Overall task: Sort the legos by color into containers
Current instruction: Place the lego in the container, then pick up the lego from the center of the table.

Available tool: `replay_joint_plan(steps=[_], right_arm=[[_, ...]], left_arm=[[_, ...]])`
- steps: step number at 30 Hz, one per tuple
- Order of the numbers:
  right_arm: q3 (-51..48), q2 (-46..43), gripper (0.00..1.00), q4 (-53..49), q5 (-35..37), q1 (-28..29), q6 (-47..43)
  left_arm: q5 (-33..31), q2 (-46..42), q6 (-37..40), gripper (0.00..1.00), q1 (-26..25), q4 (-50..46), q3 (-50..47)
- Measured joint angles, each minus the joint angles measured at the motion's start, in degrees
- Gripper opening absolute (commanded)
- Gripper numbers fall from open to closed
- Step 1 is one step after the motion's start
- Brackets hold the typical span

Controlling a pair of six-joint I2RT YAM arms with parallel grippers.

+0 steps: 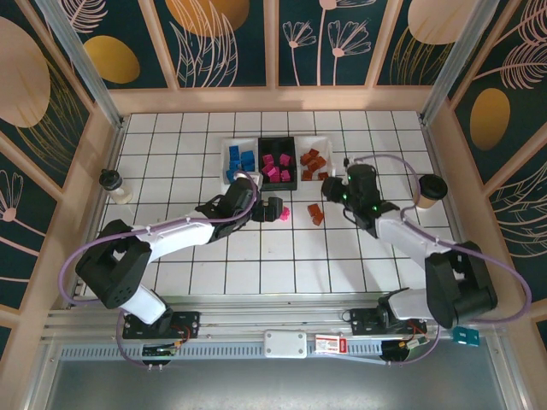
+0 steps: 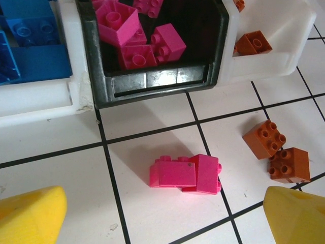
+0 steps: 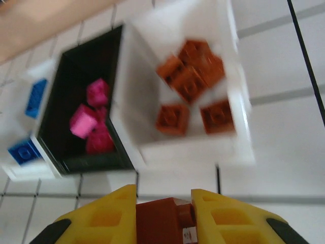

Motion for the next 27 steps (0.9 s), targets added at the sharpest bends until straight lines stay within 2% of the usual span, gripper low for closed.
replay_joint_plan(steps=[3,5,8,13,21,27], right_arm=[[8.4,7.5,0.28,0.6,0.0,0.0,-1.4],[13.7,13.2,0.49,1.0,0.1,-0.1,-1.9],[18.4,19.4,0.61,1.1,0.0,-0.1,-3.0],[17.7,19.1,0.63,1.0,0.5,0.1,-3.0],[-1.2,4.1,0.63,1.2,3.3,5.9,-0.4],[-11.5,2.0,0.6,0.2,4.0,8.6,1.8]], left_arm=[[-0.3,0.1,0.0,0.99,-0.3,0.0,0.0],[-0.7,0.1,0.0,0.99,-0.3,0.0,0.0],[-0.9,-0.1,0.0,0.99,-0.3,0.0,-0.3],[-1.4,-1.6,-0.1,0.99,-0.3,-0.1,-2.5],[-2.3,-2.6,-0.7,0.99,-0.3,-0.4,-4.3],[-2.2,-2.7,-1.0,0.99,-0.3,-0.4,-5.5]])
